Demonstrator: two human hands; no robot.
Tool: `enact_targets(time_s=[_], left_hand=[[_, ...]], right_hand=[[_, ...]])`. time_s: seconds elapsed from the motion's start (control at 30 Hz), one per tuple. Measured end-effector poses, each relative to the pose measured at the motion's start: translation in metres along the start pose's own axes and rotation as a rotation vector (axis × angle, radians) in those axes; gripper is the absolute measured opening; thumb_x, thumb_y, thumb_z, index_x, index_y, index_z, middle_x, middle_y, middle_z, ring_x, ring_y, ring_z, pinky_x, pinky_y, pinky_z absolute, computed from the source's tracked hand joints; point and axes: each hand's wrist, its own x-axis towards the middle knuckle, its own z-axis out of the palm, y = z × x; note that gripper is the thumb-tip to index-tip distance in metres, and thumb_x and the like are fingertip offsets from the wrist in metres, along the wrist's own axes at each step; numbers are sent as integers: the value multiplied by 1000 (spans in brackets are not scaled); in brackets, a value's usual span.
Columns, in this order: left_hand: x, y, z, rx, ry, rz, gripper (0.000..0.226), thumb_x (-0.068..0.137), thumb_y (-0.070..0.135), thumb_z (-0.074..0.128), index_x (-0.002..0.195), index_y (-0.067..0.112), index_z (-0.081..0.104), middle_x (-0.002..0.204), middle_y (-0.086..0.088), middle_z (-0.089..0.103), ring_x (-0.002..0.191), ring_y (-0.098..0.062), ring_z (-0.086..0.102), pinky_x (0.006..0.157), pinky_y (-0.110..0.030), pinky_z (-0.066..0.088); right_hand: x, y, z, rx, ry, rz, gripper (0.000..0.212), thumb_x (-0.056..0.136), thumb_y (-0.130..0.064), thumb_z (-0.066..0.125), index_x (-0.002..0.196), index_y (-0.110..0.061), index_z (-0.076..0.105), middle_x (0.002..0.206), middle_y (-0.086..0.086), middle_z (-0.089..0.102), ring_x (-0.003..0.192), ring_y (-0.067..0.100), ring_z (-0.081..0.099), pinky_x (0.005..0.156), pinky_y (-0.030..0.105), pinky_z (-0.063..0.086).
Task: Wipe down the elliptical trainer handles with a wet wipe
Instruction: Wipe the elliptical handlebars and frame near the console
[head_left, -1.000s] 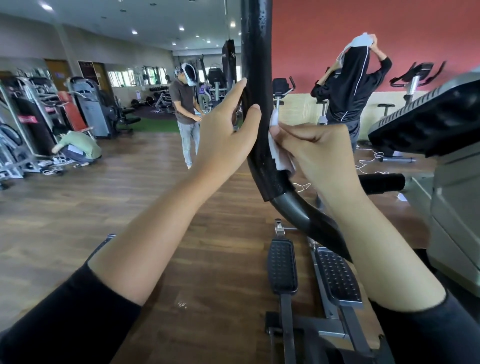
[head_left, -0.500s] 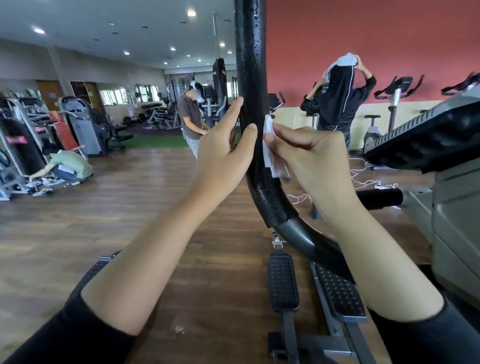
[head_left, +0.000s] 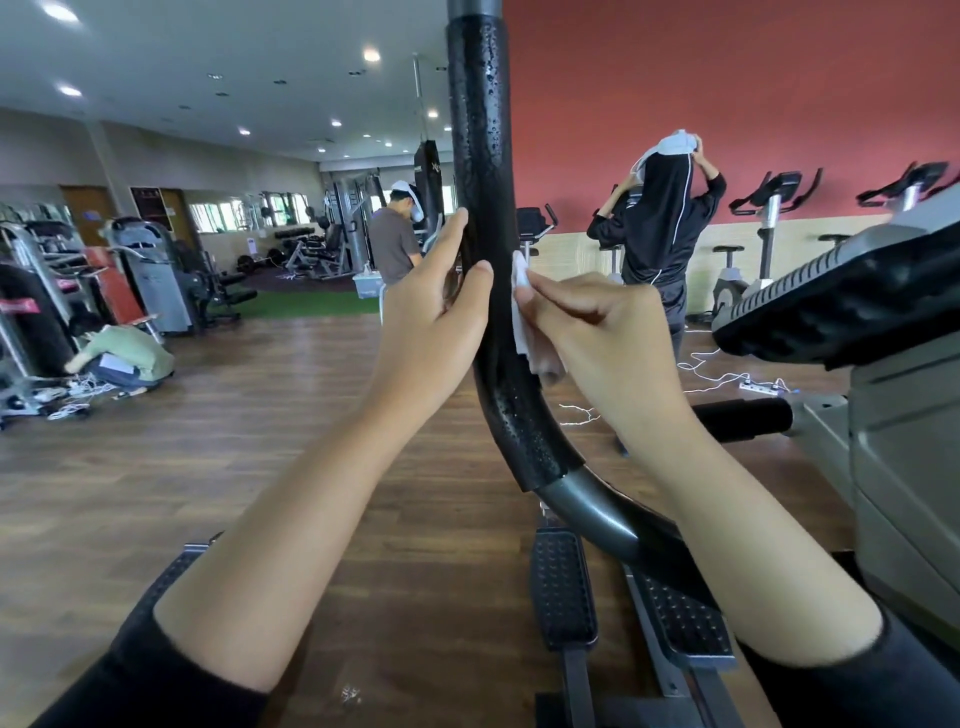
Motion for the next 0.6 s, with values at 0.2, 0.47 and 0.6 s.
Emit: enact_targets(time_s=[0.2, 0.47, 0.6], left_hand=[[7, 0, 0, -21, 16, -2, 50, 100, 21, 47, 148, 27, 35, 86, 7, 51, 75, 0, 45, 64, -1, 35], [16, 1, 1, -8, 35, 9, 51, 99, 17, 46, 148, 27, 35, 81, 20, 42, 66, 11, 44, 67, 1, 35], [23, 2, 2, -14, 51, 19, 51, 99, 15, 46, 148, 24, 36, 81, 20, 45, 65, 13, 45, 68, 2, 36]], right_hand=[[13, 0, 9, -12, 73, -18, 14, 90, -12, 63, 90, -11, 76, 72, -10, 64, 64, 11, 60, 65, 38, 53], [25, 6, 8, 14, 61, 5, 13, 87, -12, 66, 95, -9, 76, 90, -4, 69, 81, 21, 64, 76, 42, 52], [42, -1, 12, -29, 101, -19, 15, 85, -13, 69, 99, -13, 74, 94, -6, 66, 93, 11, 63, 85, 32, 51]])
